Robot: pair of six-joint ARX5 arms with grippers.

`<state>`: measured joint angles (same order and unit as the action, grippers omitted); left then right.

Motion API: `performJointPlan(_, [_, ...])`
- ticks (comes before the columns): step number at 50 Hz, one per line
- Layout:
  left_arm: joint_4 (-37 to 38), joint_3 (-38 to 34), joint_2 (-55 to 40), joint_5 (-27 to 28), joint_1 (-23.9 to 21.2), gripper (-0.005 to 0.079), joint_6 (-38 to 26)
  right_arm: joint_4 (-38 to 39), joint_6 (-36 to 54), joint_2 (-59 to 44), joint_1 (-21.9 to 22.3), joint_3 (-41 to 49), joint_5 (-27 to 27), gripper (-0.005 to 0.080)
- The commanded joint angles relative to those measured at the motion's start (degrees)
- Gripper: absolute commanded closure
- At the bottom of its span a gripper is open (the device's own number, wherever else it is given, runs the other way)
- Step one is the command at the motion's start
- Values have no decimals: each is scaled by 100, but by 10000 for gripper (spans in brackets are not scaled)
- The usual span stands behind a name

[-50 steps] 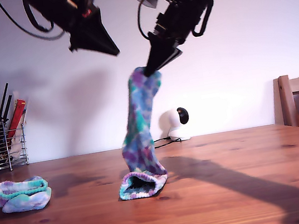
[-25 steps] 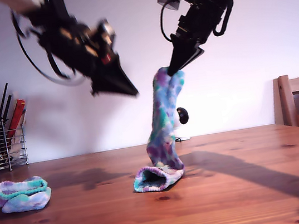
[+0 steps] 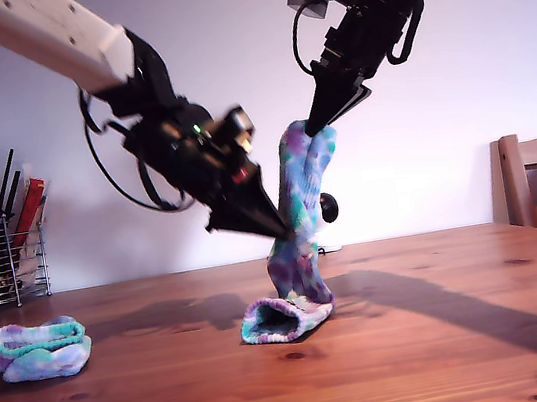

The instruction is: Fold the socks in front of you. After folding them, place them to the left side.

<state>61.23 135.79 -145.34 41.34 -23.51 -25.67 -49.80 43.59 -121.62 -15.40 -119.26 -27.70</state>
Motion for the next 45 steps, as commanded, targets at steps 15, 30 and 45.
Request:
performJointPlan(15, [-162, -79, -575, -20, -127, 766, 208, -96, 13, 125, 59, -52, -22, 765])
performJointPlan(30, [-520, -79, -575, -24, -131, 766, 1482, -133, -9, 125, 52, -52, -24, 765])
performJointPlan(45, [-909, -76, -575, -487, -199, 766, 3187, -363, -28, 127, -2, -52, -31, 765])
